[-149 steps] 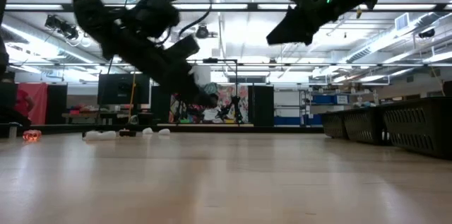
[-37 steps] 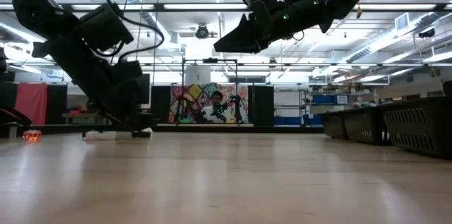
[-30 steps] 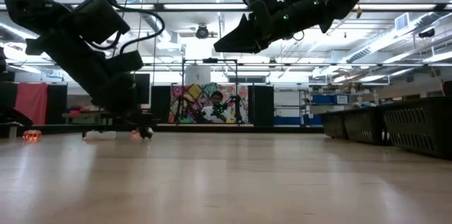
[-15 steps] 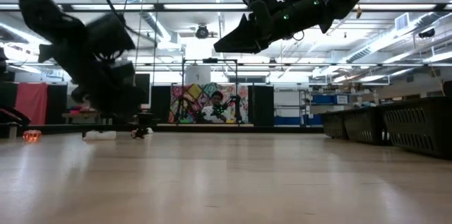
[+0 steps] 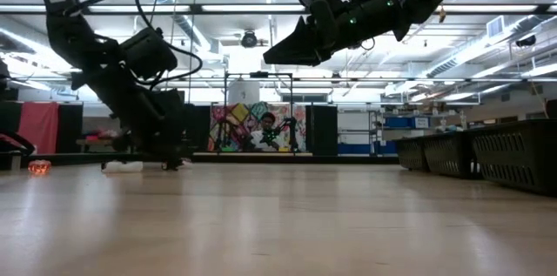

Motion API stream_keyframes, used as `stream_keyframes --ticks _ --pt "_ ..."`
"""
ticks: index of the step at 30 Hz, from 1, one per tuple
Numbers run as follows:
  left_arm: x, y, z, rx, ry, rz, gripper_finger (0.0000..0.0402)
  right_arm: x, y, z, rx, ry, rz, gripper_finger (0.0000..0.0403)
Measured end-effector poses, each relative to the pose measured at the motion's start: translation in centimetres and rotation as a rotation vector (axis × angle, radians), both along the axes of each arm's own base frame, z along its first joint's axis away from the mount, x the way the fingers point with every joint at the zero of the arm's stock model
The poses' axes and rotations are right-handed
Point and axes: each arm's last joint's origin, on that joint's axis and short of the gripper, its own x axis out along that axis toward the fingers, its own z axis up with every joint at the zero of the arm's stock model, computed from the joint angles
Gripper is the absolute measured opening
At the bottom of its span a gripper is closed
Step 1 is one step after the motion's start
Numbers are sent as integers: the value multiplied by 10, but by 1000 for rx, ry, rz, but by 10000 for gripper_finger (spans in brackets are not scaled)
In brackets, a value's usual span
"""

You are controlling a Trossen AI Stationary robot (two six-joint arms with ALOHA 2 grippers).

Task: Sort Halloween decoration
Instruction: Move the toys at the center

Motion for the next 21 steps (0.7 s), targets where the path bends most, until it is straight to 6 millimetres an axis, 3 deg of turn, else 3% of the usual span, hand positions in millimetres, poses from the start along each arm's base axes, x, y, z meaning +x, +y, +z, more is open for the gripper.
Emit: stream_keyframes --ticks 15,21 --pt "26 -41 10 -208 -174 -268 141 0 0 0 -1 2 1 125" --pt "34 -53 19 -181 -181 -405 141 8 0 -9 50 -34 21 125"
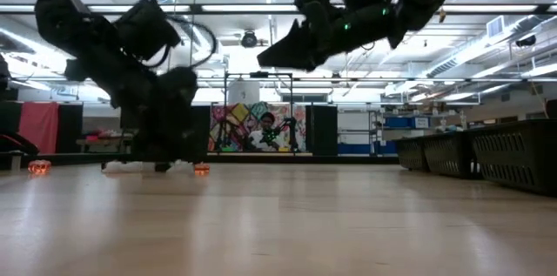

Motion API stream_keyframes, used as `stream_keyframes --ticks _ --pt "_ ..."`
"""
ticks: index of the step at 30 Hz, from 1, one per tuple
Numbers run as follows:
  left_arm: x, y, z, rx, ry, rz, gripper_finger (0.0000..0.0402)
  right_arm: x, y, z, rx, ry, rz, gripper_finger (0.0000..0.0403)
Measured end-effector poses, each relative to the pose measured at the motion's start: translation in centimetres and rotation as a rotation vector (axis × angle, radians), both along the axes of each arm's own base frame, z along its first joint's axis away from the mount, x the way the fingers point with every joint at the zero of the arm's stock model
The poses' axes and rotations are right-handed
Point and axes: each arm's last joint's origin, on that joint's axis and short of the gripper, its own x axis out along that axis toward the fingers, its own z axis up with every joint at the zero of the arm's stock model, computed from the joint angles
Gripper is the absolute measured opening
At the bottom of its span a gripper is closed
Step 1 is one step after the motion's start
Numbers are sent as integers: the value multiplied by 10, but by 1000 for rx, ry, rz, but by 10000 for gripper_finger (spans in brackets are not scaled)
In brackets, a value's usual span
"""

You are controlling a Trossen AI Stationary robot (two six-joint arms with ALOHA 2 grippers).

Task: Sort Halloween decoration
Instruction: Move the toys at the center

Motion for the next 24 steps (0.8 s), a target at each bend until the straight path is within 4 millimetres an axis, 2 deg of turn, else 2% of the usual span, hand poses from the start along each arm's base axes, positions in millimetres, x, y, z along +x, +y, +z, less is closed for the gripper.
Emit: stream_keyframes --ticks 5,12,19,24 --pt "2 -5 17 171 -71 -24 141 18 6 -42 51 7 72 125" --pt "-14 -11 40 366 -41 47 141 32 6 -89 99 7 83 125" --pt "-30 -10 60 475 -50 82 141 67 4 -114 95 6 153 130" --pt "-37 -15 66 548 -32 80 141 79 -2 -124 65 -3 229 165"
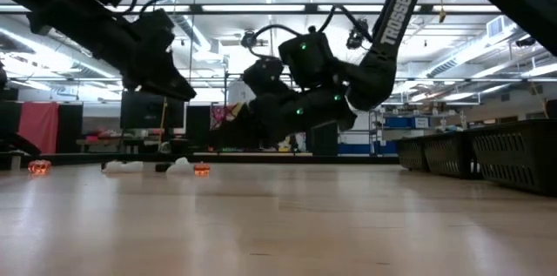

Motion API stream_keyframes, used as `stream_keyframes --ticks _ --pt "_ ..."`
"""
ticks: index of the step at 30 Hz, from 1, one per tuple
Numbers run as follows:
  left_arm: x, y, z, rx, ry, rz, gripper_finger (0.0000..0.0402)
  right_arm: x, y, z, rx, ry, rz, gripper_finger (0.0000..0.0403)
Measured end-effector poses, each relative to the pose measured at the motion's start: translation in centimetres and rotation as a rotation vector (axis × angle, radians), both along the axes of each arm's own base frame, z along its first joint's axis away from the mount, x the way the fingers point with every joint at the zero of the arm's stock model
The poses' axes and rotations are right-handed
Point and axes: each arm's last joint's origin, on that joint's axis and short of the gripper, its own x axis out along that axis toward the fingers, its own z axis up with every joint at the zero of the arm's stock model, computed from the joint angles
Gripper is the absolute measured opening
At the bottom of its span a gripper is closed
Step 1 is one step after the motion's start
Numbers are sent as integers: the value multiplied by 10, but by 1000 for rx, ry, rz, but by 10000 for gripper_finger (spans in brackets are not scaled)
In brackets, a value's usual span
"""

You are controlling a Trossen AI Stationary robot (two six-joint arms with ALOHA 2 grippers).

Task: Sort Halloween decoration
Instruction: Move the toys at the center, then put the orange pumpkin toy into the top black bin

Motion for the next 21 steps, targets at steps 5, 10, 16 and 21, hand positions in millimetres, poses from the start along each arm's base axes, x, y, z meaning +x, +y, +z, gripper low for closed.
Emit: stream_keyframes --ticks 5,10,16,21 --pt "-1 -8 2 57 5 -17 141 6 -15 -10 -3 7 -34 220" --pt "2 -13 -1 67 -18 -35 141 5 -24 -10 -39 -1 -42 252" --pt "-15 -12 -25 92 -216 -59 141 3 -26 -17 -32 12 9 252" --pt "-30 -10 -30 132 -300 -40 141 4 -23 -16 -61 4 9 244"
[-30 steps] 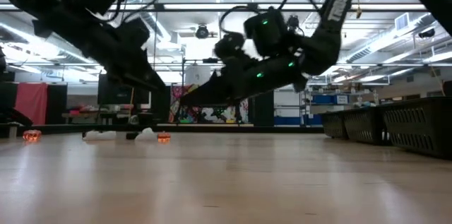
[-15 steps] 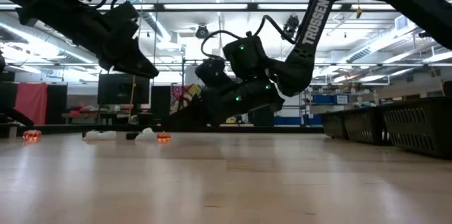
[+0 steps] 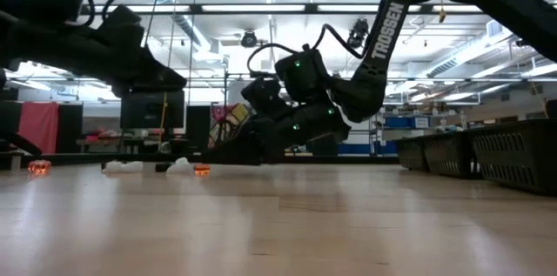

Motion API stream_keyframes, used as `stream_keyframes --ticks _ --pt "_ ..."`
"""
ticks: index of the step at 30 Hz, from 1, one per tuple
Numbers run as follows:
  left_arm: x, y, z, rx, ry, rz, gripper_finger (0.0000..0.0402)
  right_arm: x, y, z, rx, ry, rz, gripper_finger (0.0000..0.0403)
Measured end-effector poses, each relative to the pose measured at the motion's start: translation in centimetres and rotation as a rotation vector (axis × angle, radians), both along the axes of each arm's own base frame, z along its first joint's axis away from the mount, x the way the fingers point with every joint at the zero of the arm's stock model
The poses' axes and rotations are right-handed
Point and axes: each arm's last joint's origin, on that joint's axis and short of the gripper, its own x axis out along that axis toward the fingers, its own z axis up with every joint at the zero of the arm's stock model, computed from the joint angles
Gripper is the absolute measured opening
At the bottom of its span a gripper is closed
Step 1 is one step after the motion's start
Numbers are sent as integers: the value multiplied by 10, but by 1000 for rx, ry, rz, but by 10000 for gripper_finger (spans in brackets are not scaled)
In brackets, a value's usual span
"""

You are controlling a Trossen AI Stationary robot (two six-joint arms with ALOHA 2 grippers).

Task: Sort Halloween decoration
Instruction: Put the orange pumpkin toy into the top black bin

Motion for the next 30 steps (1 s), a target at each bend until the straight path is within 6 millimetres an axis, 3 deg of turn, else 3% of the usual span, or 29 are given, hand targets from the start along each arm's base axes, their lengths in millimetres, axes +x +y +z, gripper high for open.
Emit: stream_keyframes --ticks 10,16,24,30 --pt "-5 4 1 34 -2 59 141 16 -3 12 -8 22 -13 231" --pt "-5 4 0 33 14 59 141 20 -3 -13 31 46 11 231" --pt "-5 3 -1 27 21 55 141 18 -5 -19 60 71 36 221" --pt "-5 3 -2 27 26 55 141 17 -8 -20 63 79 37 184"
